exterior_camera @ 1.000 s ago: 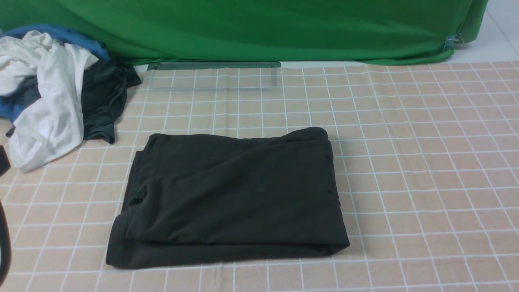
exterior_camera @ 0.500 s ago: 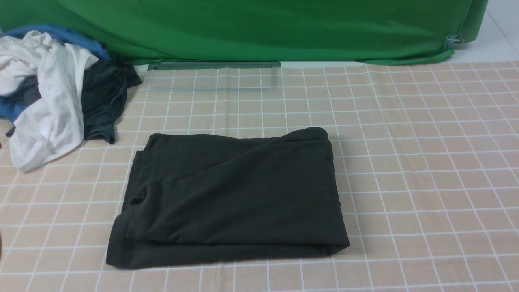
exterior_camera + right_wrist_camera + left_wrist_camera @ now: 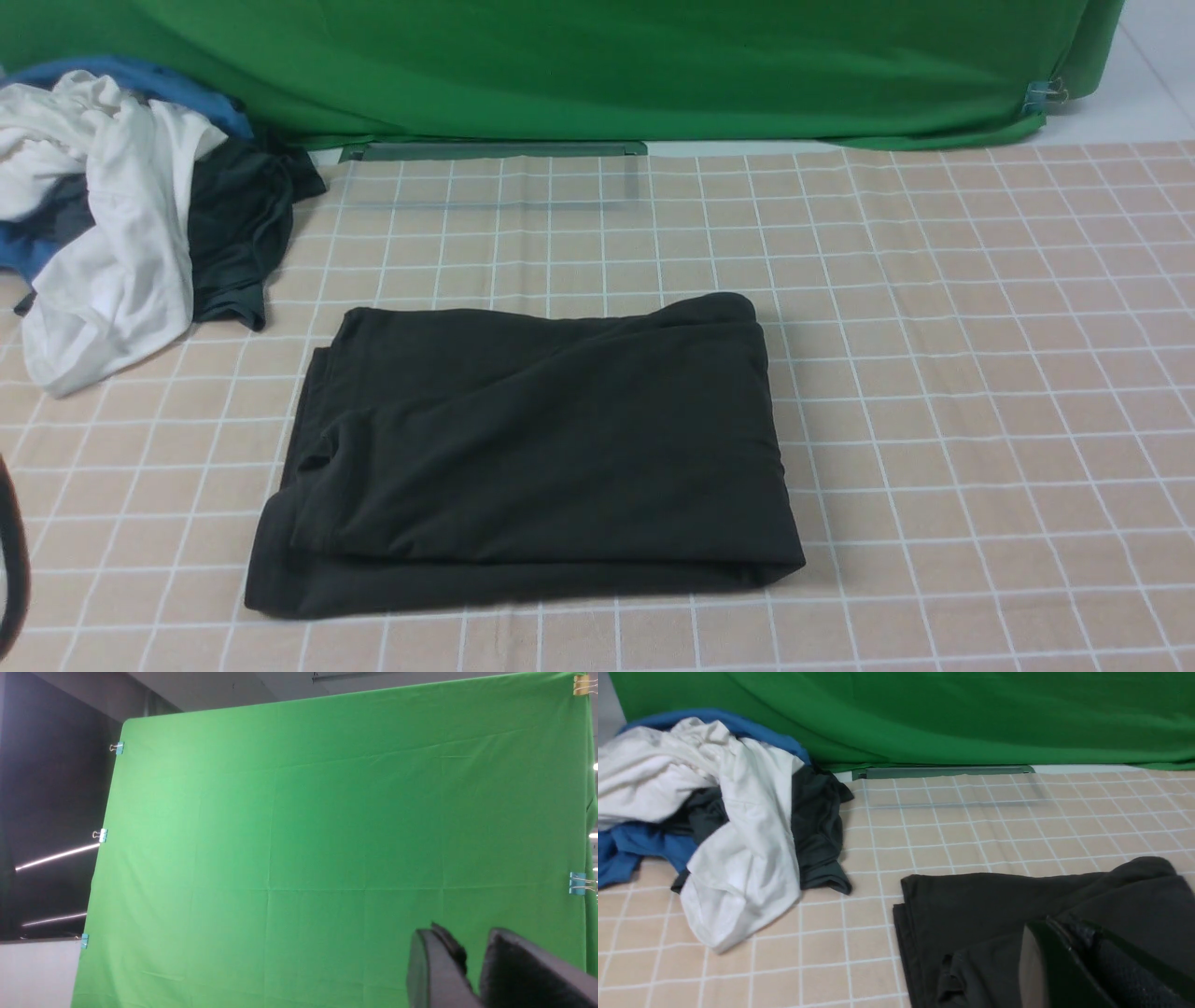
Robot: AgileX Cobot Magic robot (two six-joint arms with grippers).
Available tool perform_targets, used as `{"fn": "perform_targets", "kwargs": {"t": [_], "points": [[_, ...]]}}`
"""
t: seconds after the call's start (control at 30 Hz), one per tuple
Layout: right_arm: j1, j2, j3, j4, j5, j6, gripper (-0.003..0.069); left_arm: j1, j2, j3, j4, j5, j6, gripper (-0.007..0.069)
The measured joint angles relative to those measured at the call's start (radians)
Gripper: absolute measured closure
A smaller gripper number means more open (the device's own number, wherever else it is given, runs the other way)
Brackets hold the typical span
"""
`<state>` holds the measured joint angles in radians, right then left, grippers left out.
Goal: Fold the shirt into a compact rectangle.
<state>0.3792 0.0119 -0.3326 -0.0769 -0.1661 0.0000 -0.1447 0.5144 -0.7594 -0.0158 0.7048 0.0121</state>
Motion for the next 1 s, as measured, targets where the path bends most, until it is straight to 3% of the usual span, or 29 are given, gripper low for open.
{"fn": "perform_targets", "kwargs": {"t": [0.13,0.23,0.43,0.73,1.0], "points": [[0.0,0.0,0.0,0.0,0.0,0.0,0.0444,0.001,-0.026,0.011,0.004,-0.042,0.053,0.0606],[0.0,0.0,0.0,0.0,0.0,0.0,0.0441,0.027,-0.093,0.074,-0.046,-0.157,0.142,0.0606],[0.0,0.0,0.0,0.0,0.0,0.0,0.0419,0.139,-0.276,0.346,-0.15,-0.366,0.313,0.0606],[0.0,0.0,0.0,0.0,0.0,0.0,0.0413,0.183,-0.492,0.717,-0.158,-0.445,0.331,0.0606],[0.0,0.0,0.0,0.0,0.0,0.0,0.0413,0.183,-0.514,0.766,-0.154,-0.47,0.331,0.0606]]}}
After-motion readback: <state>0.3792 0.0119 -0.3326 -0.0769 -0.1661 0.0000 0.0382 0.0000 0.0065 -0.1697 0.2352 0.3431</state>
